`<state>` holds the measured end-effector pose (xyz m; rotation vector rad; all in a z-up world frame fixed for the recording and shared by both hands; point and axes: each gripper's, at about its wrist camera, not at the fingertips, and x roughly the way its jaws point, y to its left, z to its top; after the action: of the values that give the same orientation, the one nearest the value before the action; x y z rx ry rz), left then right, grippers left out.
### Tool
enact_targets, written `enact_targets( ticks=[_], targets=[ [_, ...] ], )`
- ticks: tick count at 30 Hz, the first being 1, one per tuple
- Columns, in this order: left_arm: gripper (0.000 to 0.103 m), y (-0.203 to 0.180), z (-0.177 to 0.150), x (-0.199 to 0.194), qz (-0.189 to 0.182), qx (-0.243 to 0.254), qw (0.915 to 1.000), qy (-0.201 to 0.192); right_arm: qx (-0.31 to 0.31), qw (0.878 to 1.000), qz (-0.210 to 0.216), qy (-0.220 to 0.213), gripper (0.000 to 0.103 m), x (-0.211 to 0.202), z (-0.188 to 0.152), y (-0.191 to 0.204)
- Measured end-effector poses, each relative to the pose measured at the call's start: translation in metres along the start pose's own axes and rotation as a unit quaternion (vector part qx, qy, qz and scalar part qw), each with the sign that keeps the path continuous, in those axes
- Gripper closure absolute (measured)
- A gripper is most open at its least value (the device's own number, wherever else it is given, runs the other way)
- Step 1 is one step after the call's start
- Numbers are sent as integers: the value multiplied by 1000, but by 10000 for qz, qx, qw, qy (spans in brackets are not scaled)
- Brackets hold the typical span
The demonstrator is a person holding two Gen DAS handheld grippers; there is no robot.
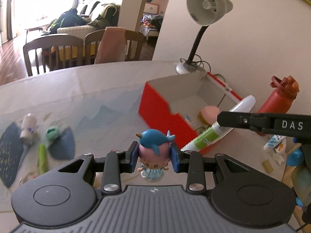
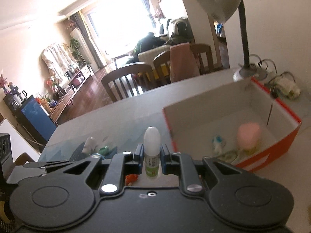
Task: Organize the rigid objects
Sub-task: 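Carry the glue stick and doll with both grippers over the red shoebox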
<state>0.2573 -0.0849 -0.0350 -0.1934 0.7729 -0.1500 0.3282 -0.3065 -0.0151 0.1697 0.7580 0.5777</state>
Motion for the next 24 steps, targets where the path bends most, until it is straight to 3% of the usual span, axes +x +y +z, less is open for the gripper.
enact_targets(
  ticks=[12,24],
  targets=[
    [70,-57,50,36,-173,249,9995,31,-228,9991,-348,87,87,-4,45,-54],
    [70,-88,72,102,-31,412,9981,456,-405,9951,-684,587,87,17,37,-105]
  ],
)
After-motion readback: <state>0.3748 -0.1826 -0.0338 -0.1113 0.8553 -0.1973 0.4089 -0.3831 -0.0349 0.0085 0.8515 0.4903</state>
